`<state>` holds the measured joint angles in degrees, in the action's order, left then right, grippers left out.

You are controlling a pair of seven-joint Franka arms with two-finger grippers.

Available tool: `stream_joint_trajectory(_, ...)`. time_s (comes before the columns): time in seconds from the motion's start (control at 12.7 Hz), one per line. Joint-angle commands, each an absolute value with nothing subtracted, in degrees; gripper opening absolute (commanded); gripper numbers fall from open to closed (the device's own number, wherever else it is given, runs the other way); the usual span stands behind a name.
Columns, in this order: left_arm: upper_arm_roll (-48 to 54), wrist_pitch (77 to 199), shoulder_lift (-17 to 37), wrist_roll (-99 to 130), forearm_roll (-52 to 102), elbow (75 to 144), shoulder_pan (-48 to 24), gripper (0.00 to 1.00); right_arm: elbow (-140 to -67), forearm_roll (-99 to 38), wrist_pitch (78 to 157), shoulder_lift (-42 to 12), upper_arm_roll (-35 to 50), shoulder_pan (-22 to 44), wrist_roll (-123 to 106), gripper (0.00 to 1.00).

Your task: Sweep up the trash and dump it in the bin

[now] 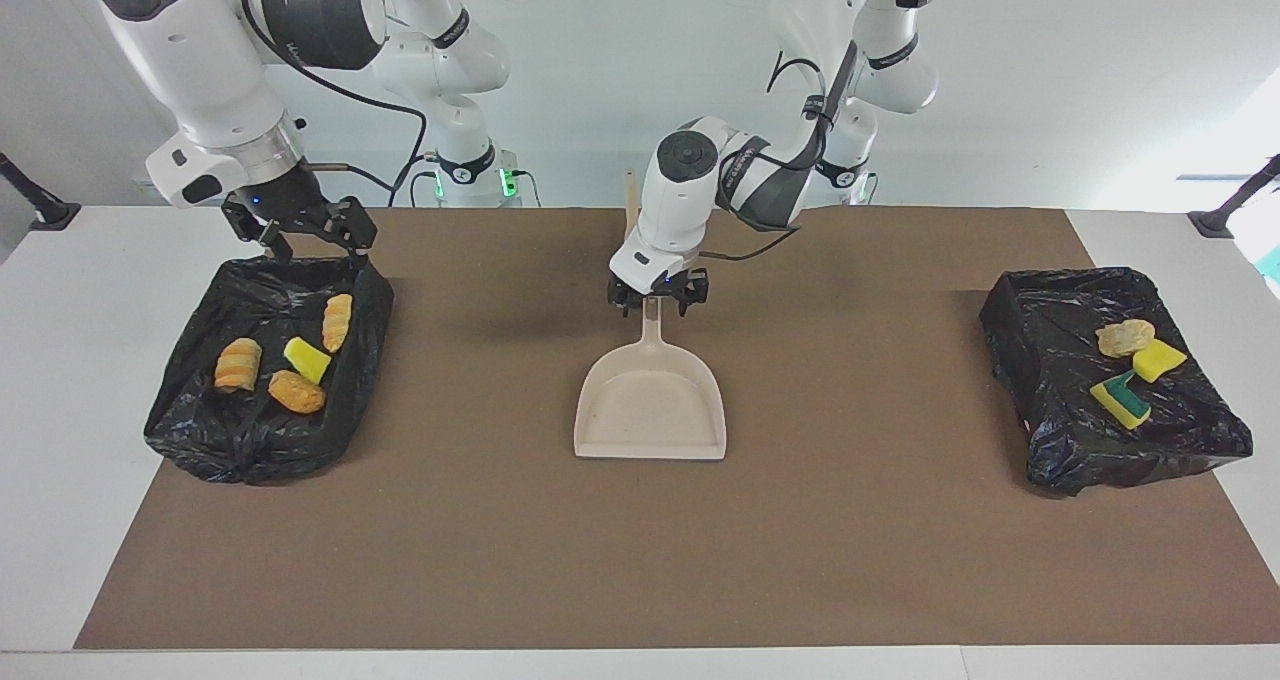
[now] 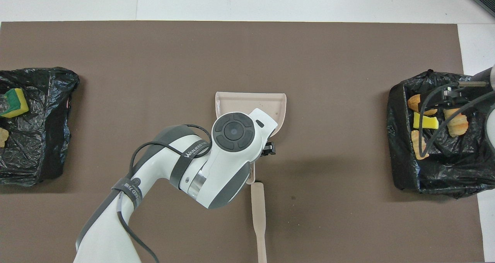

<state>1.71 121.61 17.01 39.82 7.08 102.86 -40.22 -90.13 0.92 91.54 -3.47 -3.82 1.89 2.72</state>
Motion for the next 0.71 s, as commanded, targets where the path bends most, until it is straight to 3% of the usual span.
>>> stream_joint_trajectory(0.0,1.5,119.09,13.89,39.82,7.91,102.49,-36.4,1.0,-91.05,-0.26,92.29,-2.64,-3.6,1.41,1.67,1.0)
stream_joint_trajectory(0.63,1.23,109.7,13.45,13.05,7.29,96.68,-22.08,1.0,-91.05,-0.26,92.29,-2.64,-3.6,1.41,1.67,1.0)
